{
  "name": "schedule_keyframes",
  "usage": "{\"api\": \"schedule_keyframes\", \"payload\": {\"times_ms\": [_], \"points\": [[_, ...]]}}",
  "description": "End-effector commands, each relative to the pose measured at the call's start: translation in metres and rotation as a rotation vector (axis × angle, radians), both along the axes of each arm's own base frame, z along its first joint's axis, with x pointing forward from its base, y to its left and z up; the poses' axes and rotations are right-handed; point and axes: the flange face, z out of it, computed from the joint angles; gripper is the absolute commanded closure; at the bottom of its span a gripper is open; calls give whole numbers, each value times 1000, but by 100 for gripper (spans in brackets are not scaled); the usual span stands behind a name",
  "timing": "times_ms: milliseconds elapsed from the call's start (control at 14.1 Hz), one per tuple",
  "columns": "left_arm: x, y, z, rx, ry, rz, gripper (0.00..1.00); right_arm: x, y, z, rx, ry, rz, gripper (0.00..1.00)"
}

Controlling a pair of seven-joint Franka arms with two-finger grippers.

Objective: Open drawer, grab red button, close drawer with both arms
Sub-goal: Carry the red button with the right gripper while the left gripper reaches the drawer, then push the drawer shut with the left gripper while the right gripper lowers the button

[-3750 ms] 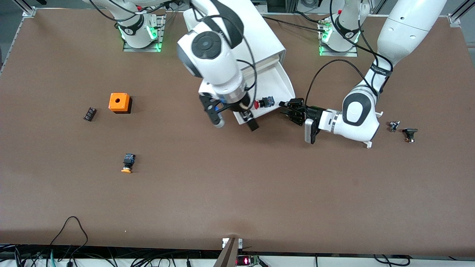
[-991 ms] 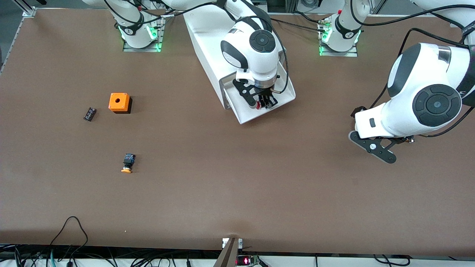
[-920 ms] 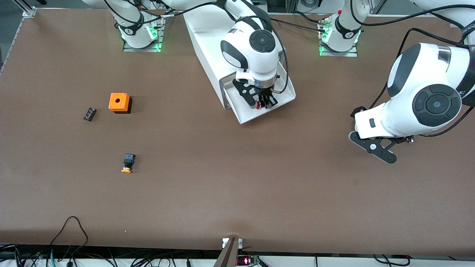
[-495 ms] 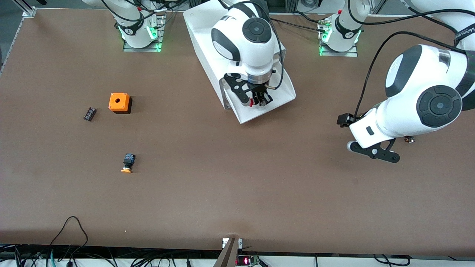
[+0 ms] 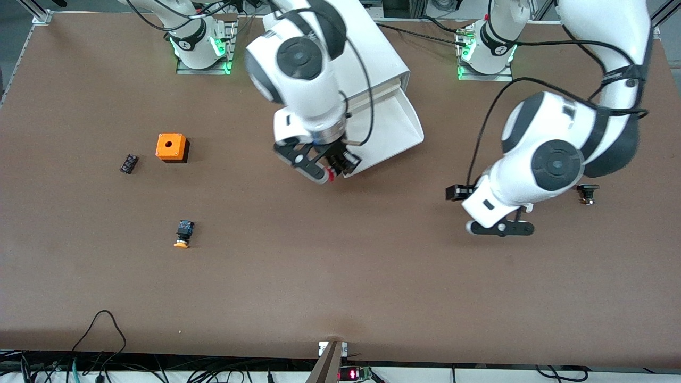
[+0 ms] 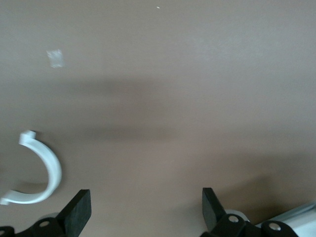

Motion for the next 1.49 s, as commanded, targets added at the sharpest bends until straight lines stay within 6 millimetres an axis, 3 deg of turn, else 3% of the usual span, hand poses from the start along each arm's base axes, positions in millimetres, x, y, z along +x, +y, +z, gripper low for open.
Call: {"api": "schedule_keyframes", "payload": {"times_ms": [0, 283, 425, 566, 778, 991, 1132, 1415], "points": [[-24, -37, -24, 3, -29, 122, 1, 34, -74, -3, -24, 44, 260, 100], [-49, -68, -60, 26, -41, 213, 1, 88, -181, -39, -38, 56, 483, 100], [-64, -78, -78, 36, -46, 289, 2, 109, -223, -75, -36, 64, 609, 100], [-94, -105, -98, 28, -64, 322, 3, 119, -260, -115, -33, 60, 687, 100], [-120, -122, -112, 24, -71, 349, 3, 116, -292, -165, -32, 58, 786, 100], [-142, -144, -107, 23, -56, 357, 3, 116, -322, -201, -42, 54, 787, 100], [-154, -154, -101, 32, -41, 336, 2, 118, -326, -218, -43, 53, 778, 100], [-184, -173, -108, 54, 3, 282, 2, 120, -341, -242, -49, 44, 794, 100]]}}
